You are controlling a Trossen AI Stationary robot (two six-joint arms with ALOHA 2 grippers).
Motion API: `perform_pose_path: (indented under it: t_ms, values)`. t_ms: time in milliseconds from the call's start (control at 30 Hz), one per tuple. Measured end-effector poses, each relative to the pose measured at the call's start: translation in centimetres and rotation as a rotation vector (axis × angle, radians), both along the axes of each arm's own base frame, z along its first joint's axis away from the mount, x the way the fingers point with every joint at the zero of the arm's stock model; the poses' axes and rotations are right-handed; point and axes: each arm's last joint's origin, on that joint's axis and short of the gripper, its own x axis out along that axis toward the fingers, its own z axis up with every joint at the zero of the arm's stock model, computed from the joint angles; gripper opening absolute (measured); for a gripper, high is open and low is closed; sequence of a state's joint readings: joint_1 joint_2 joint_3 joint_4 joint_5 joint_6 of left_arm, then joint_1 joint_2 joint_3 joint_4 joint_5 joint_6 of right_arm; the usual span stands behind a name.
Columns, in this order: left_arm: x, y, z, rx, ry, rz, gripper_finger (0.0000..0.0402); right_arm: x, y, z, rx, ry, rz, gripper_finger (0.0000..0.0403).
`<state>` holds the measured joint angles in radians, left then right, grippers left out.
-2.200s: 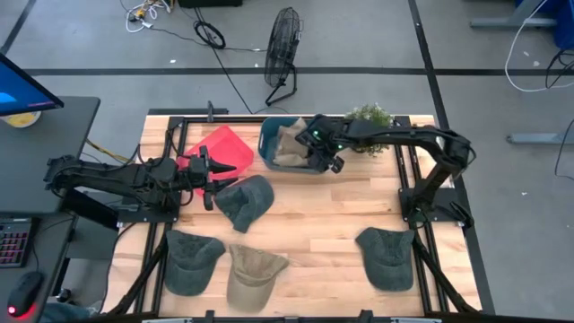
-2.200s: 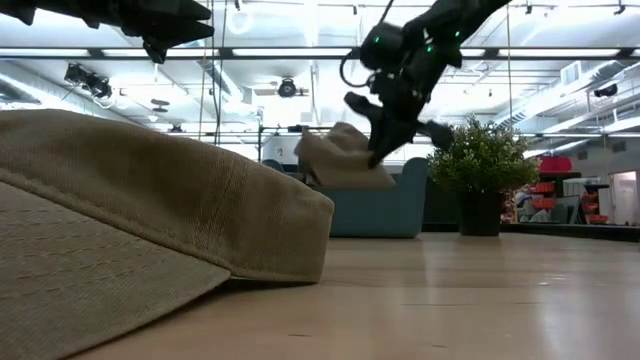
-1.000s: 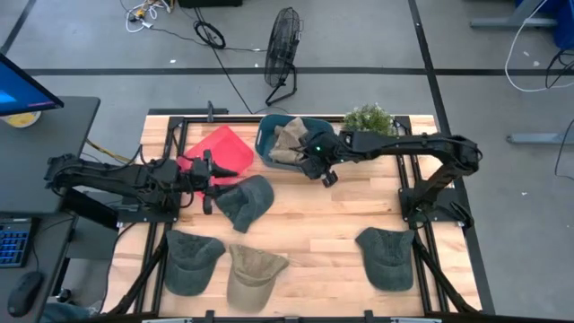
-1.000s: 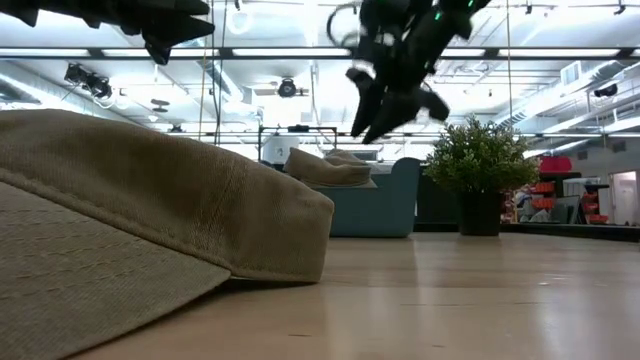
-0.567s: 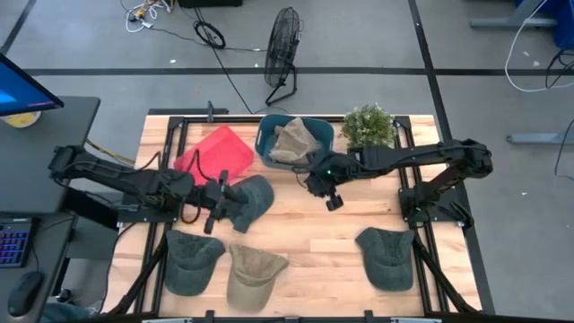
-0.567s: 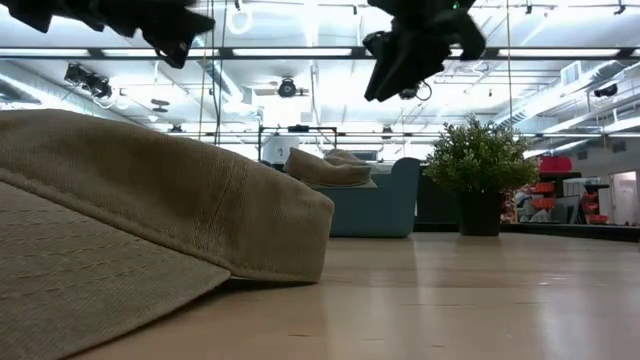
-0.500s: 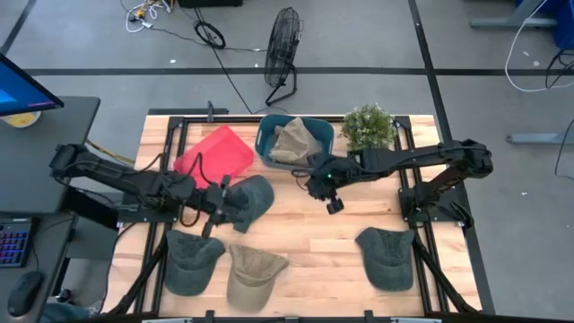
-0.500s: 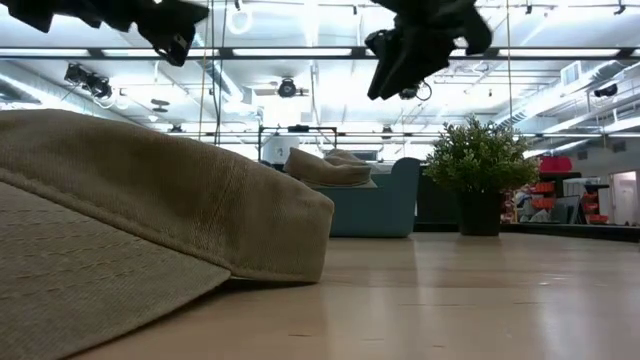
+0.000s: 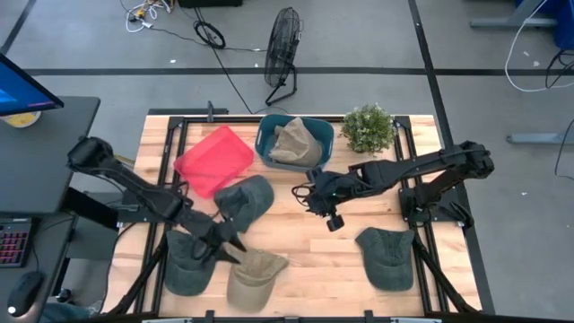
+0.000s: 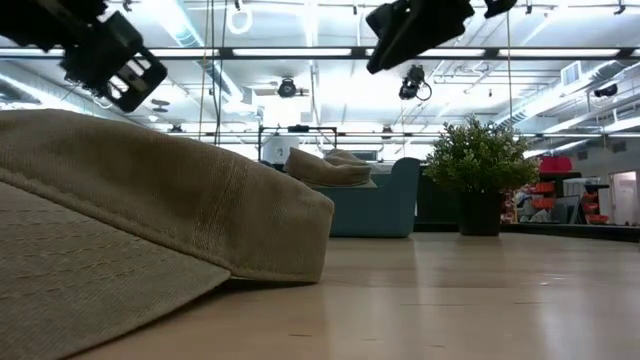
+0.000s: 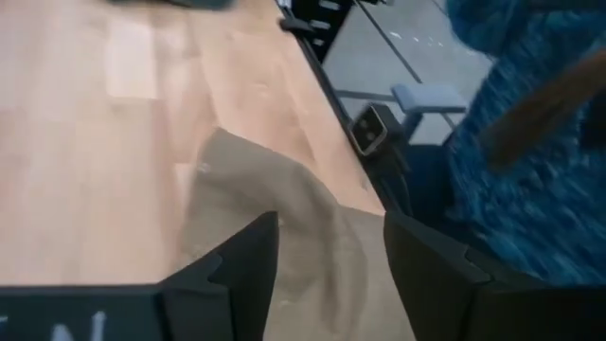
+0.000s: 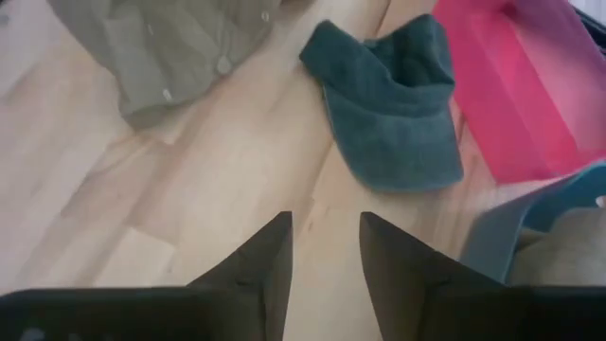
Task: Pick & Place hat
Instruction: Put the brown cap into the blue bin
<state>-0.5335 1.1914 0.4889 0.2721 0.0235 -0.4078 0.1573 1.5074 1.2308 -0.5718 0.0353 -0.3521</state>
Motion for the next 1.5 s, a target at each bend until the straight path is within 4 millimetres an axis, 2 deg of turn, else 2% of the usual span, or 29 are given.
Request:
perform_pose_path:
  t_ms: [267,433,700,967,1233,1367,1500]
  values:
    - [0.5,-2.7,-2.5,0.017,0.024,-0.062,0.0224,0.0,0.7,0.1,0.044,-0.01,-0.026,0.0127]
    - [1.2,-3.3,-4.9,0.005,0.104,-0.009,0.0224,0.0,0.9,0.1,0.057,-0.01,-0.035,0.0127]
    - [1.5,-4.2,-6.4,-0.013,0.133,-0.037,0.0217,0.0,0.9,0.1,0.057,-0.01,-0.035,0.0127]
    - [1.2,-4.5,-6.5,-0.037,0.162,-0.082,0.0159,0.0,0.9,0.1,0.057,-0.01,-0.034,0.0127]
    - [1.7,-4.1,-6.3,-0.018,0.12,-0.082,0.0014,0.0,0.9,0.1,0.057,-0.01,-0.034,0.0127]
    - [2.5,-3.5,-5.1,-0.07,0.028,-0.053,0.001,0.0,0.9,0.1,0.057,-0.01,-0.034,0.0127]
    - [3.1,-2.0,-3.5,-0.092,-0.048,0.046,0.0006,0.0,0.9,0.1,0.058,-0.01,-0.036,0.0127]
